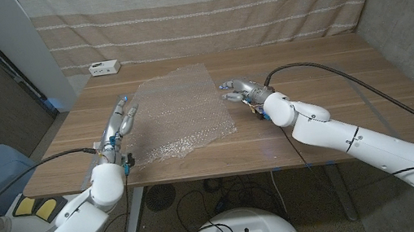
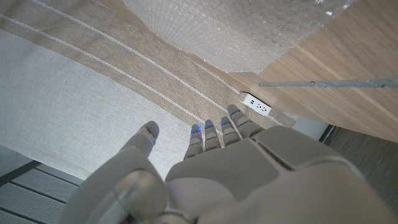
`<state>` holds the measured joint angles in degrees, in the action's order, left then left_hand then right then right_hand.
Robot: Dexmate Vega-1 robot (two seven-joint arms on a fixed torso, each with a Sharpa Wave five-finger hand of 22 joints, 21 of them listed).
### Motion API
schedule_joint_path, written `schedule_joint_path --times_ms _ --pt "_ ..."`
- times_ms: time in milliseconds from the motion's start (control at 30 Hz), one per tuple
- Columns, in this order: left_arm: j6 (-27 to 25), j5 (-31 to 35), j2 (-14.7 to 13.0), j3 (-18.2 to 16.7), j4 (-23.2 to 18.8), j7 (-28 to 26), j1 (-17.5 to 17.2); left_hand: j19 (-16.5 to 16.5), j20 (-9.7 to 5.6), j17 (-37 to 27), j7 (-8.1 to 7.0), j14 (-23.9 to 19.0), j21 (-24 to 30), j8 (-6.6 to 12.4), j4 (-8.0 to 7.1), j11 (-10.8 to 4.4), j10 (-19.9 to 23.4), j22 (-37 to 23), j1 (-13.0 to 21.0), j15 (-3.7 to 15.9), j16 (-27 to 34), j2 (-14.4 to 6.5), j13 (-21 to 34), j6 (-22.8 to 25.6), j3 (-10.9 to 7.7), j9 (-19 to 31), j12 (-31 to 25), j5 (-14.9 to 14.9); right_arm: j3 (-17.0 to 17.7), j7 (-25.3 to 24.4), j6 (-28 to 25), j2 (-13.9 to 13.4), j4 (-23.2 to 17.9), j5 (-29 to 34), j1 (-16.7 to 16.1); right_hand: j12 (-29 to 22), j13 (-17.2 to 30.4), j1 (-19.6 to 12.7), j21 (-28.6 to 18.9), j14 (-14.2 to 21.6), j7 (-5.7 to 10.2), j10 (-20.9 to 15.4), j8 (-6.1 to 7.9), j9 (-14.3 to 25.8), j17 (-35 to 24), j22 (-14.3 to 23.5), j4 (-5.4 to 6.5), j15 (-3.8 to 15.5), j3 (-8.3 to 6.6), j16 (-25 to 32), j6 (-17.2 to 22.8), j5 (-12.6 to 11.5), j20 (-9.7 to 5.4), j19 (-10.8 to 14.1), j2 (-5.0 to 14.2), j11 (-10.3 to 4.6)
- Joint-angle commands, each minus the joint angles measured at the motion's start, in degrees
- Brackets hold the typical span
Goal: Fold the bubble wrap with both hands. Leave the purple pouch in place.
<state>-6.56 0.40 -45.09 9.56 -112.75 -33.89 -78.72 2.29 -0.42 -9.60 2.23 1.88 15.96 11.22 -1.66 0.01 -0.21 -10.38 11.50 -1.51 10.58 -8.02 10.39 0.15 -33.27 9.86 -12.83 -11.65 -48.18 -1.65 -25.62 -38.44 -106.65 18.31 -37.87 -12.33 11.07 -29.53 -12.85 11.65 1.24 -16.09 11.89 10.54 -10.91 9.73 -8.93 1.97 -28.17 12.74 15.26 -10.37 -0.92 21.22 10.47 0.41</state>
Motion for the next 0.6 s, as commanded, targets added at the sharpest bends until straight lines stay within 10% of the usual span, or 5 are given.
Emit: schedule_joint_path --times_ms 33,600 --pt "-7.7 6.1 -2.2 -0.2 -5.1 -1.2 -3.4 0.6 -0.23 0.0 -0.24 0.1 -0.1 -0.16 0.8 -0.69 0.1 -0.1 1.1 0.31 -0.1 0.3 0.2 0.2 -0.21 0.2 0.2 0.1 -1.9 3.0 -2.9 -1.3 -3.7 5.7 -0.9 -0.4 0.1 -1.0 -0.2 0.2 -0.06 -0.5 0.22 0.2 -0.1 0.3 0.08 0.27 -0.6 0.3 0.6 -0.1 -0.49 0.7 -0.09 0.13" --pt "-15.2 10.7 -5.0 -0.8 -10.4 0.4 -9.0 0.4 -0.18 0.0 -1.16 0.2 -0.7 -0.66 3.23 -1.42 -0.4 0.0 3.3 0.93 -0.4 0.9 0.2 -0.6 -0.46 0.1 0.7 0.5 -2.9 8.1 -7.5 -3.5 -9.8 10.6 -4.3 -0.1 0.1 -1.7 0.0 0.3 -0.02 -0.5 -0.04 0.2 -0.2 0.3 0.22 0.39 -0.61 0.3 0.5 0.0 -0.51 0.8 -0.14 -0.1"
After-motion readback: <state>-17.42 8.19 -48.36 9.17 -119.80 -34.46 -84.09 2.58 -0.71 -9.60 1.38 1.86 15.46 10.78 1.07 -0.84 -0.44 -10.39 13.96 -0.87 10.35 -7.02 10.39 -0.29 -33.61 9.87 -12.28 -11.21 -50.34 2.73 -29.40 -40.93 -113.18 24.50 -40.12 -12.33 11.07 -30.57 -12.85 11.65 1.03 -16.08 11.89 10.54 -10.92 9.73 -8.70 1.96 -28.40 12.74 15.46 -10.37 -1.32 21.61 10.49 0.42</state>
